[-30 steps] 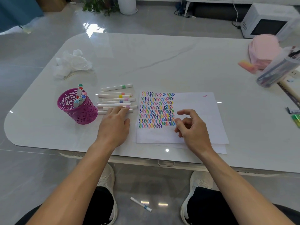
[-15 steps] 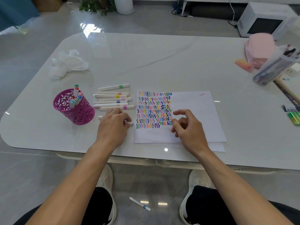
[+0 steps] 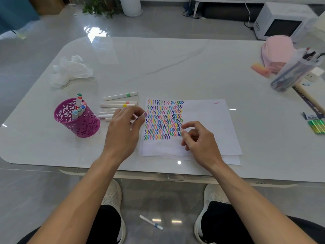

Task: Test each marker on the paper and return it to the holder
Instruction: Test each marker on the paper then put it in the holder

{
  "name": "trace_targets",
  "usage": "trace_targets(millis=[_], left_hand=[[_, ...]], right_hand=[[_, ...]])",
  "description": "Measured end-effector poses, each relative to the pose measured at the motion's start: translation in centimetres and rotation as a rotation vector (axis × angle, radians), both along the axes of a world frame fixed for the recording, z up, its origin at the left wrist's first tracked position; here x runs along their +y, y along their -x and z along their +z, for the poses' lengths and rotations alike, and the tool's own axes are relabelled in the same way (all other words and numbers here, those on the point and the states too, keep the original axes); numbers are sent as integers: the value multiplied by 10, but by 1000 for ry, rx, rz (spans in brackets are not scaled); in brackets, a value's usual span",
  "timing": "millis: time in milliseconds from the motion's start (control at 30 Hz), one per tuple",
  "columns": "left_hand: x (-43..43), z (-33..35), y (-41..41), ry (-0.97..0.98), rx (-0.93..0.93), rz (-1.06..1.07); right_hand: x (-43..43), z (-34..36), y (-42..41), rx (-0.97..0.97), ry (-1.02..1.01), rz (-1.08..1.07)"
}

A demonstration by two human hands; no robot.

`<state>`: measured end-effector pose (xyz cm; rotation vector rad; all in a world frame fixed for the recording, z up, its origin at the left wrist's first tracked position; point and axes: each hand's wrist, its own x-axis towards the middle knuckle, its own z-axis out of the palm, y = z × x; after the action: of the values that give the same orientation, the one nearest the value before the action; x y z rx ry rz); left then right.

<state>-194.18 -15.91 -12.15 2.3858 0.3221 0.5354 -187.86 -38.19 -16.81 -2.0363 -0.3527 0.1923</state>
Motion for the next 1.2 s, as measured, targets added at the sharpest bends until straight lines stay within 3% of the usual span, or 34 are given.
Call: trace_targets(millis=[133, 233, 367, 500, 667, 833, 1033, 1200], left_hand=[[-9, 6, 3, 114, -99, -39], [-13, 5, 2, 326, -141, -18], [-19, 3, 1, 651, -98, -60], [-27, -2, 2, 770, 11, -129], [-31, -8, 4, 736, 218, -200], [-29, -15, 4, 520, 355, -266], [-33, -19, 6, 336, 435, -333], [-33, -17, 5, 326, 444, -320]], right_hand=[[0, 2, 1, -17, -10, 1], [2, 5, 3, -28, -38, 25], [6, 13, 8, -96, -59, 67], [8, 19, 10, -125, 3, 169], [6, 11, 9, -305, 184, 218], [3, 9, 7, -368, 303, 280], [2, 4, 11, -372, 404, 353], [3, 2, 10, -463, 462, 357]])
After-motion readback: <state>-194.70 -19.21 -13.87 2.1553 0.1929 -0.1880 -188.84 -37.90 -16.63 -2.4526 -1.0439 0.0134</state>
